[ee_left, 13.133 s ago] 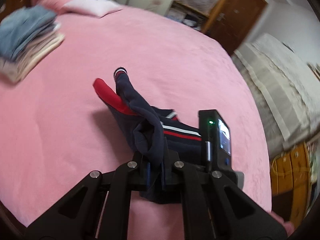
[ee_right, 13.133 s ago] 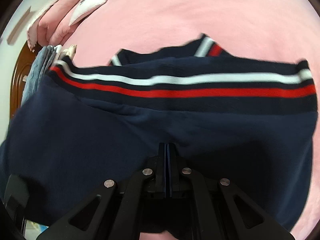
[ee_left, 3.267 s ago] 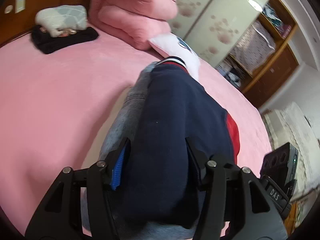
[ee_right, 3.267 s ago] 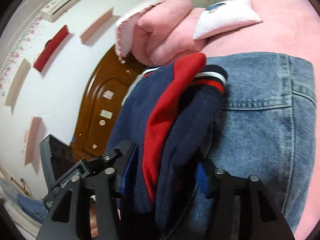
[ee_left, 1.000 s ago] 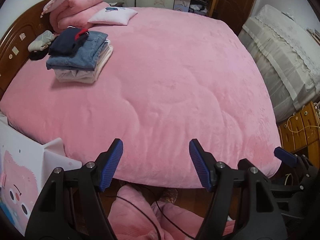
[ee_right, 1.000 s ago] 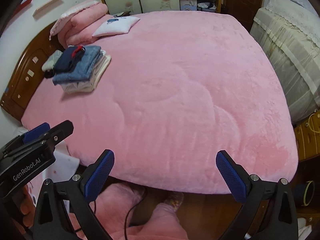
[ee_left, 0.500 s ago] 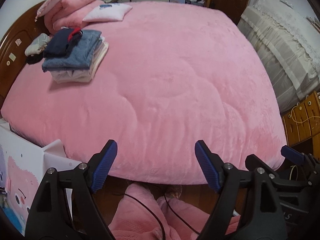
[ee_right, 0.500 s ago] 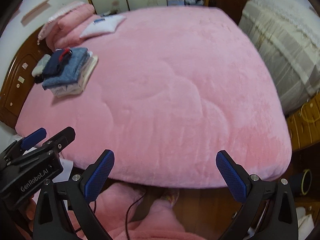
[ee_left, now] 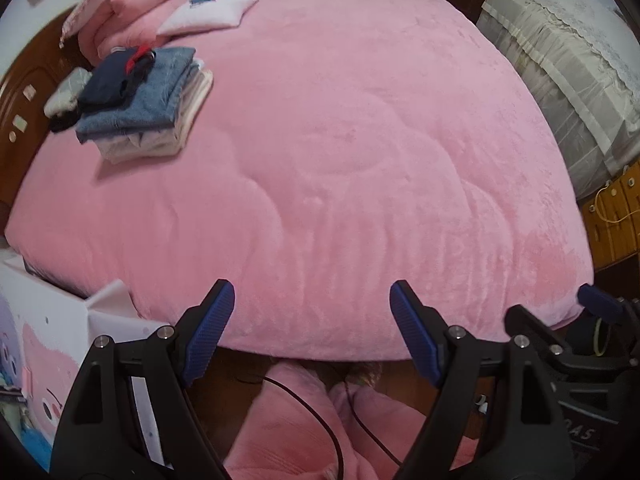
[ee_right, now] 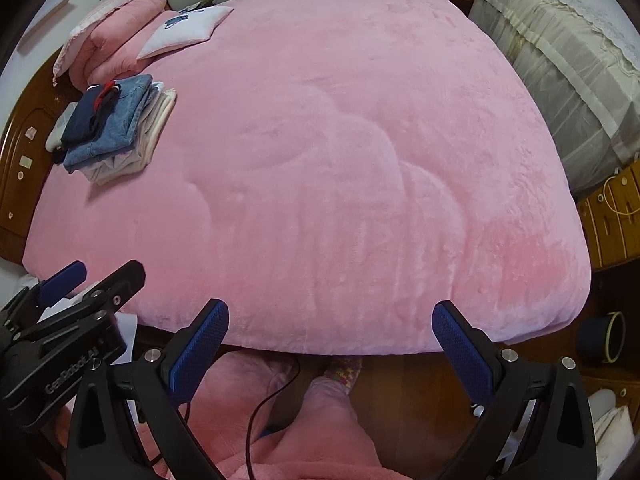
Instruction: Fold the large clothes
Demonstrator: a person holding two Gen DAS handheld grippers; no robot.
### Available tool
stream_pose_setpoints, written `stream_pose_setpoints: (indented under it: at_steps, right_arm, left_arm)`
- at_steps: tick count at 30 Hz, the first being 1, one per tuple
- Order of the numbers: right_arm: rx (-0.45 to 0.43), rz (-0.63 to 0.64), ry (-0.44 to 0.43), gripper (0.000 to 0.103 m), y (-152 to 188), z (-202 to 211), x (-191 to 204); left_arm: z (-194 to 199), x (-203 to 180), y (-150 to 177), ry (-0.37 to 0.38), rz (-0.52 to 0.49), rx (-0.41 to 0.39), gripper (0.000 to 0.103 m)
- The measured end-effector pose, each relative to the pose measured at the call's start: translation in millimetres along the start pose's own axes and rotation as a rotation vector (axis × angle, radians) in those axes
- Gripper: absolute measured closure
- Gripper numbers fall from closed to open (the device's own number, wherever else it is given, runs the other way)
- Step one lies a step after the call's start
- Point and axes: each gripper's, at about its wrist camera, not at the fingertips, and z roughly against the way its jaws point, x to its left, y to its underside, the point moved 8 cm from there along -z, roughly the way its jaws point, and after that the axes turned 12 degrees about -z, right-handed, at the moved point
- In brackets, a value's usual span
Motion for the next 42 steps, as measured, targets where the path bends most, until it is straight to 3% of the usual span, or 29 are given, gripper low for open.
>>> stream_pose_setpoints:
  at_steps: [5,14,42]
  right_arm:
    - [-0.049,0.014,0.011,0.000,-3.5,3.1,6.9]
    - [-0.033,0.002,0.012,0.000,-7.2,-5.4,3.4]
    - [-0.083,-0.013,0.021,0.000,-0.5,13.7,2.0]
  left_arm:
    - [-7.7,0.7,4.8,0.024,0.010,0.020,0.023]
    - [-10.5,1.8,8.4,0.024,0.031,0.017,0.012]
    - [-1.4,-12.1,-0.4,0.034,0.027,-0.014,0.011]
